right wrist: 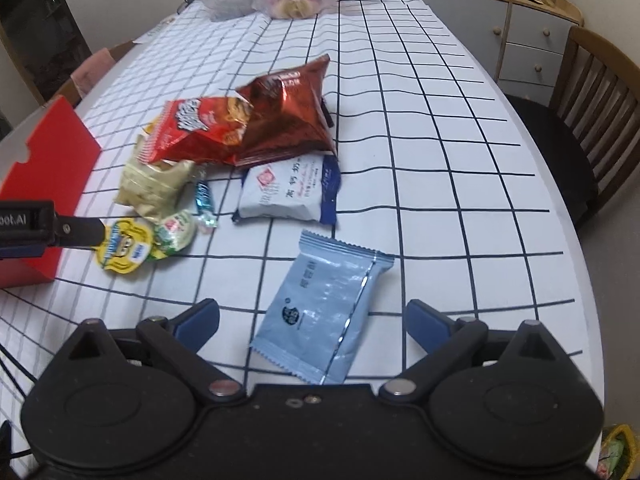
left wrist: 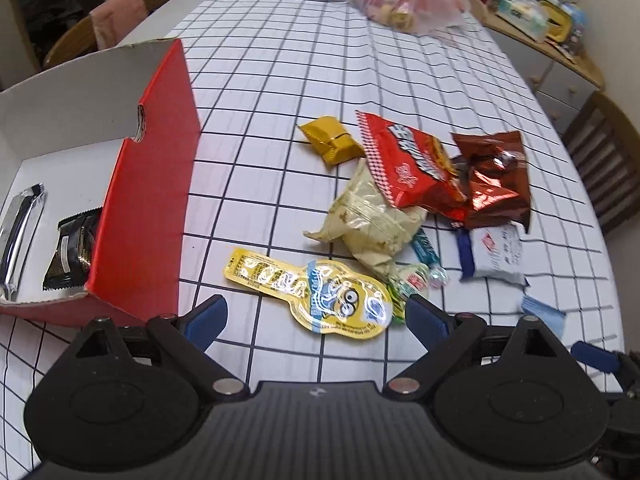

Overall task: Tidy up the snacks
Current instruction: 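Grasp the yellow Minion jelly stick with the left tool while the right tool grasps the blue biscuit packet, then carry the jelly stick and biscuit packet into the white box with both tools, then open the left tool releasing the jelly stick while the right tool releases the biscuit packet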

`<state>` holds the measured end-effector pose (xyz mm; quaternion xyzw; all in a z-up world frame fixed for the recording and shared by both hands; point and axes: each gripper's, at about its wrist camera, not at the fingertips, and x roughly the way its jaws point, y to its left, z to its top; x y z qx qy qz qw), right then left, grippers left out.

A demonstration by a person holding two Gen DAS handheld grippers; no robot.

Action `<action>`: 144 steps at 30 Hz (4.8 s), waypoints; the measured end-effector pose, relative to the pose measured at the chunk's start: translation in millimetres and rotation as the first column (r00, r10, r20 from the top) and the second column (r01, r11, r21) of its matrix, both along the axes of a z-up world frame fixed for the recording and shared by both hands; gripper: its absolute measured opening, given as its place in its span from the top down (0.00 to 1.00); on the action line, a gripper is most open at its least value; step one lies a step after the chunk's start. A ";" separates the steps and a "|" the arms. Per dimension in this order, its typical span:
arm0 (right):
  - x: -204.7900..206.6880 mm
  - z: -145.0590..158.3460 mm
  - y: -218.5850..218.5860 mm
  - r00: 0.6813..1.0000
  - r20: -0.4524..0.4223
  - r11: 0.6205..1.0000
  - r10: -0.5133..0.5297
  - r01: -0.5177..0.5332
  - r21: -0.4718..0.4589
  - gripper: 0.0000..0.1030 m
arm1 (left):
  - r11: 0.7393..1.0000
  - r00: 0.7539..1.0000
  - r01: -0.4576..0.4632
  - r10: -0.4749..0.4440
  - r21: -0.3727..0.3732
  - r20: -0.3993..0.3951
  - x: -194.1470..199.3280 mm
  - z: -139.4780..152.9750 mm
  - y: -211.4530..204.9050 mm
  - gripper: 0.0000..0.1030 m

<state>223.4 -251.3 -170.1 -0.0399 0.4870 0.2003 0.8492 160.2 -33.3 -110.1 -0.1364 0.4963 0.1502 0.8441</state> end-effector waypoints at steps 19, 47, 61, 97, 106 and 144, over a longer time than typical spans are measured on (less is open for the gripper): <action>18.3 -5.3 5.1 0.999 -0.018 0.999 0.031 -0.031 0.025 0.23 | 0.920 0.916 -0.383 0.367 -0.084 -0.163 34.9 -31.9 20.9 0.09; 6.8 -2.7 -1.0 0.994 0.015 0.994 0.112 -0.112 0.002 0.55 | 0.938 0.921 -0.346 0.334 -0.031 -0.200 26.9 -29.2 14.7 0.53; -14.4 25.4 -2.1 0.994 0.031 0.992 0.109 -0.111 0.067 0.55 | 0.973 0.972 -0.201 0.184 -0.110 -0.144 -3.6 -10.1 16.9 0.53; -77.1 139.9 158.1 0.930 0.230 0.938 0.287 -0.321 0.127 0.55 | 0.995 0.993 -0.037 0.048 -0.098 0.112 -84.8 115.9 139.1 0.53; -82.8 143.2 225.4 0.912 0.246 0.922 0.328 -0.366 0.125 0.55 | 0.996 0.989 -0.073 0.080 -0.059 0.123 -101.0 121.6 197.7 0.53; -66.4 38.2 369.7 0.873 0.066 0.876 0.482 -0.479 -0.060 0.54 | 0.999 0.994 0.028 -0.030 -0.018 -0.105 -64.7 28.7 291.4 0.53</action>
